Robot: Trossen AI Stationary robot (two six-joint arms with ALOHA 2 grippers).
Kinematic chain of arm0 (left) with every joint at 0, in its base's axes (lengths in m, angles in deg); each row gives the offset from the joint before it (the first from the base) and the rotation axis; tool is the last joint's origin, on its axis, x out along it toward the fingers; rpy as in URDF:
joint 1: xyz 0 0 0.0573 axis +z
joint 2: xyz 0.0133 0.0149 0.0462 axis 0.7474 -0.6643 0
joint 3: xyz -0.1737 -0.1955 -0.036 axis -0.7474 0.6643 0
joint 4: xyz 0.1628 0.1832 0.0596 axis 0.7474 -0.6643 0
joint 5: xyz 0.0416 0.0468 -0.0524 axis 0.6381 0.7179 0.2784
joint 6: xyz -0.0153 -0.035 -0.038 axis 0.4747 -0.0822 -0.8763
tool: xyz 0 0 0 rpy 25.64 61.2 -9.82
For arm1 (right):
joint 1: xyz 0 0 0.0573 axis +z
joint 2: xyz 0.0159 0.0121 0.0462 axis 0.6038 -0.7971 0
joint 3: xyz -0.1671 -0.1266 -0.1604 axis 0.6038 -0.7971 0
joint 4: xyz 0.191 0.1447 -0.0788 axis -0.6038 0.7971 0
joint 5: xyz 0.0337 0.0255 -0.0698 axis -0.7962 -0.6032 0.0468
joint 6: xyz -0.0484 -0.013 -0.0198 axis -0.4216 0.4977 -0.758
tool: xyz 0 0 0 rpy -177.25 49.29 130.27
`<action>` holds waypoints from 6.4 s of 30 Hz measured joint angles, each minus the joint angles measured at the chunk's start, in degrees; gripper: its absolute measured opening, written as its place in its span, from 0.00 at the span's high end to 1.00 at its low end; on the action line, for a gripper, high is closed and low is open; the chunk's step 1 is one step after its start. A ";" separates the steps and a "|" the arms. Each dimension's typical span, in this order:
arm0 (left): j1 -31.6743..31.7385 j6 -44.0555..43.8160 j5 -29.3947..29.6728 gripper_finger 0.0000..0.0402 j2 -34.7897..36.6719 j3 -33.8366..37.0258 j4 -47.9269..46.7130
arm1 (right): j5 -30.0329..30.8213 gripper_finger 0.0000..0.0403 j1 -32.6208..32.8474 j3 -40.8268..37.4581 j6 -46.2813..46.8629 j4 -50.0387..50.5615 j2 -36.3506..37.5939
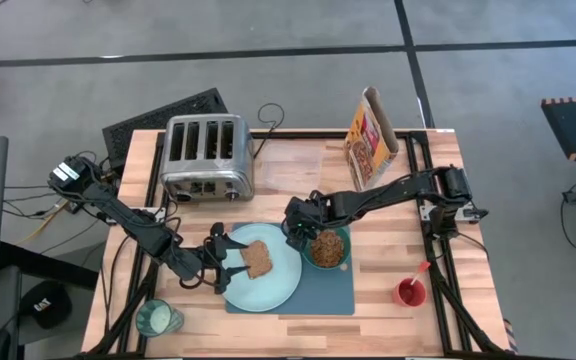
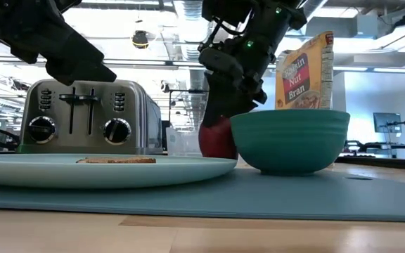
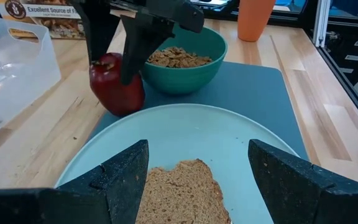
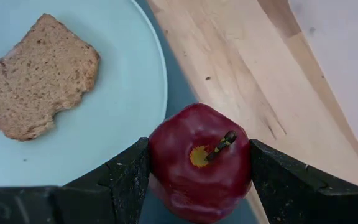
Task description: Arrange a breakfast setting
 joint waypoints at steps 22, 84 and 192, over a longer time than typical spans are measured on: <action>0.00 -0.26 0.04 0.35 0.00 0.00 0.04 | 0.47 0.14 1.33 1.25 -0.89 1.78 0.72; -0.55 4.74 -9.39 0.35 0.00 -0.02 9.67 | 10.86 0.18 40.94 0.86 57.30 62.62 28.03; 1.08 6.08 -8.02 0.35 0.00 -0.13 10.38 | -2.72 0.94 54.46 -0.56 68.21 62.66 34.84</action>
